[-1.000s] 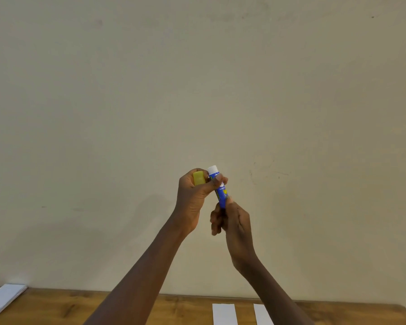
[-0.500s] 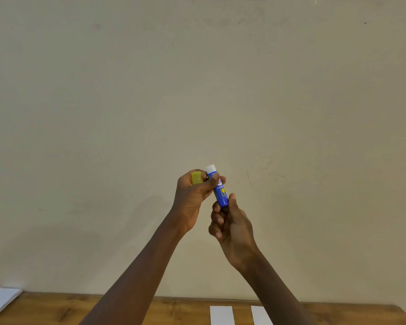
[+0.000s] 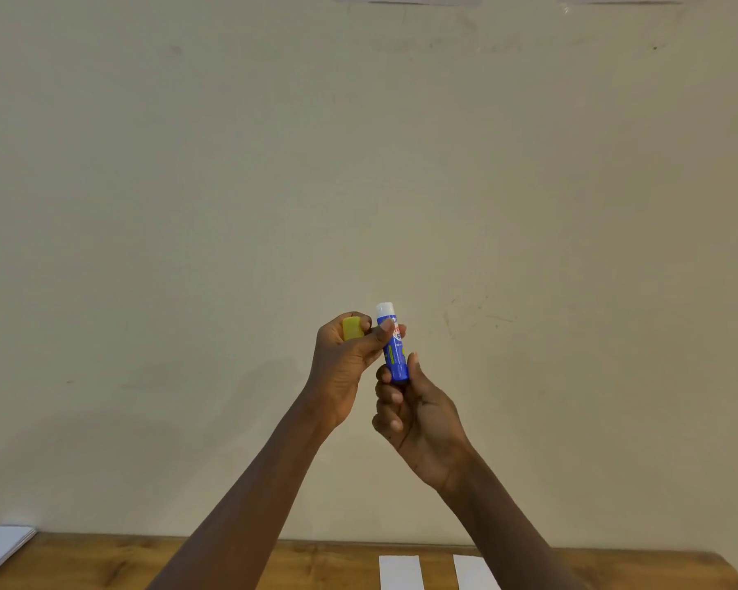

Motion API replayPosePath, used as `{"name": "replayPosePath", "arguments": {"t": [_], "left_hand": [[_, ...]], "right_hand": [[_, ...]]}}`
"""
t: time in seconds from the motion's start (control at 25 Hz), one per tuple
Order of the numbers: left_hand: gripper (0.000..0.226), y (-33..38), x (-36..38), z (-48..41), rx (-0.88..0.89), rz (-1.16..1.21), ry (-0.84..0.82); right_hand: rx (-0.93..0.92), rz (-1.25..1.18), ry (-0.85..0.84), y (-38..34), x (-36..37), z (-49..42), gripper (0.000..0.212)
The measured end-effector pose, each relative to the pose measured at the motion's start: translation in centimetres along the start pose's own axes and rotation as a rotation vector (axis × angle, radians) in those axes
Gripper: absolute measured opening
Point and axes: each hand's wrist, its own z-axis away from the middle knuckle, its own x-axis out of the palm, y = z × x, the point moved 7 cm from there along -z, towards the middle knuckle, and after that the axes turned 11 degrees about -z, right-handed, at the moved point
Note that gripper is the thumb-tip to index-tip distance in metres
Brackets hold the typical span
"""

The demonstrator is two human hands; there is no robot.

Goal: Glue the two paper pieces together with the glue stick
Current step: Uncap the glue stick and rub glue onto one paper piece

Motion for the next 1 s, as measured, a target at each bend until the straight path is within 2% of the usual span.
{"name": "replayPosePath", "arguments": {"t": [0.08, 0.16, 0.24, 0.28, 0.4, 0.44, 0.48, 0.6, 0.68, 0.72, 0.8, 0.88, 0.92, 1.0], "left_hand": [[0.019, 0.1, -0.2, 0.0, 0.002, 0.010, 0.027], [0.019, 0.3, -0.4, -0.1, 0.016, -0.002, 0.071], [0.022, 0.4, -0.4, -0.1, 0.025, -0.012, 0.086], [0.022, 0.5, -0.3, -0.1, 0.026, 0.000, 0.079], [0.020, 0.5, 0.1, 0.1, 0.018, 0.085, 0.026], [0.021, 0.5, 0.2, 0.1, 0.020, 0.085, 0.026], [0.022, 0.5, 0.1, 0.1, 0.026, 0.063, 0.041], [0.021, 0.8, -0.3, 0.0, 0.046, -0.017, 0.104], [0.019, 0.7, -0.3, 0.1, 0.044, -0.036, 0.107], [0.018, 0.5, -0.2, 0.1, 0.034, -0.028, 0.099], [0.014, 0.0, 0.0, 0.2, -0.002, 0.049, 0.072], [0.014, -0.1, 0.1, 0.3, -0.014, 0.098, 0.062], [0.015, 0.1, -0.1, 0.2, -0.006, 0.076, 0.075], [0.017, 0.6, -0.4, 0.1, 0.026, -0.020, 0.117]], "right_hand": [[-0.148, 0.233, 0.060, -0.5, -0.4, -0.1, 0.039], [-0.416, 0.590, 0.161, -2.0, 0.0, 0.1, 0.021], [-0.513, 0.710, 0.187, -2.4, 0.3, 0.3, 0.019], [-0.463, 0.624, 0.158, -2.2, 0.1, 0.1, 0.026], [-0.092, 0.011, 0.023, -0.3, 0.2, -0.2, 0.047], [-0.055, -0.040, 0.032, -0.2, 0.2, -0.1, 0.048], [-0.101, 0.052, 0.062, -0.4, -0.1, -0.2, 0.045], [-0.503, 0.614, 0.195, -2.7, 0.1, 0.3, 0.016], [-0.587, 0.767, 0.173, -2.9, 0.6, 0.5, 0.014], [-0.533, 0.710, 0.138, -2.6, 0.5, 0.4, 0.022], [-0.283, 0.333, 0.064, -1.3, 0.2, -0.2, 0.039], [-0.114, 0.100, 0.049, -0.4, 0.2, -0.2, 0.043], [-0.127, 0.132, 0.074, -0.4, 0.1, -0.2, 0.040], [-0.296, 0.340, 0.155, -1.3, -0.3, -0.2, 0.028]]}}
